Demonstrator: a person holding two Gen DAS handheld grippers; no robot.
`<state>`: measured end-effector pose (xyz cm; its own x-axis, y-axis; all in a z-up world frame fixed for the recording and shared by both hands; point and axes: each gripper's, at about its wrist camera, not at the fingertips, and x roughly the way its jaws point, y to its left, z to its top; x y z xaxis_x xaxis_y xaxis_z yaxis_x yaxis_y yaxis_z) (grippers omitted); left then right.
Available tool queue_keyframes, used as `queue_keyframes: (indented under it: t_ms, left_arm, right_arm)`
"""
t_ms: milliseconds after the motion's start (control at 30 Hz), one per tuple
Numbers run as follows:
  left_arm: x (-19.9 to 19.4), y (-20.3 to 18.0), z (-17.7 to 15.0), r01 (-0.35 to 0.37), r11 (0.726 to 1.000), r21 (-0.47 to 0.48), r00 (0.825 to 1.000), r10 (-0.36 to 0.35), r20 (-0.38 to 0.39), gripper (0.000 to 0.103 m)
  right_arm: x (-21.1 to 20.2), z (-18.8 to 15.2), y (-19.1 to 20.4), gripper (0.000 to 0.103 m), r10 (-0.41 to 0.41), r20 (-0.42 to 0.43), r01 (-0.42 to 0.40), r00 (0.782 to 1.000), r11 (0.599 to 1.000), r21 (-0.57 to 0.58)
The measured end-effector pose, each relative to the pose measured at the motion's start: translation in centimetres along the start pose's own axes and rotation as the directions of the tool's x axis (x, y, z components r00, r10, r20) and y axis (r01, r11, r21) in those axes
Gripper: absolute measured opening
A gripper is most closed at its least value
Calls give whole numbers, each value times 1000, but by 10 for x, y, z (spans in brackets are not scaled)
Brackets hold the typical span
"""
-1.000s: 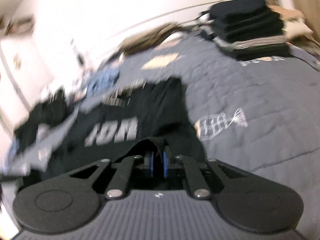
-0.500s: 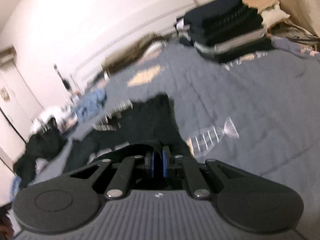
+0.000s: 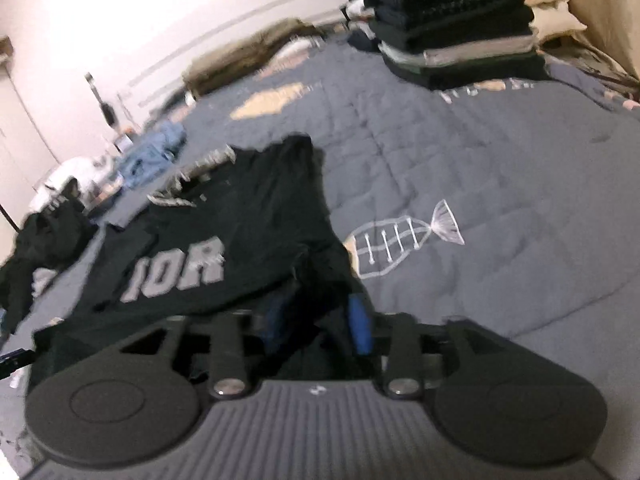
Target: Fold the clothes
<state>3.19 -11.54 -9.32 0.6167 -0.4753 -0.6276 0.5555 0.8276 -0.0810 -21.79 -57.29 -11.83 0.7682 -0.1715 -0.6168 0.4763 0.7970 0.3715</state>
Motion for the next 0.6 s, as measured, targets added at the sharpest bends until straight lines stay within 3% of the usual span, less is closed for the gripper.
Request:
queue_keyframes:
  t_ms: [67, 233, 400, 467, 500, 533, 600]
  left_arm:
    - [-4, 2, 1, 49, 998, -29, 999, -49, -9, 64]
    - [7, -10, -5, 64, 998, 8, 996, -63, -63, 64]
    - [20, -17, -15, 83, 997, 10, 991, -81, -103, 61]
    - [23, -19, -17, 100, 995, 14, 989, -98, -108, 37]
    - [24, -19, -17, 105, 994, 10, 989, -103, -110, 30]
    - [25, -19, -17, 110, 994, 5, 988, -109, -112, 16]
    - [27, -19, -17, 121, 993, -3, 986, -120, -116, 10]
  right_arm:
    - [-3, 0, 2, 49, 21, -5, -21, 1000, 1000, -22]
    - [12, -8, 11, 52, -5, -55, -1, 998, 992, -123]
    - [30, -20, 14, 48, -29, -90, 17, 996, 991, -130]
    - [30, -21, 15, 30, -32, -85, 21, 996, 992, -125]
    - [30, -22, 15, 12, -33, -82, 23, 996, 992, -122]
    - [30, -21, 12, 4, -35, -78, 28, 996, 995, -96]
    - [27, -17, 7, 2, -25, -64, 23, 998, 999, -39]
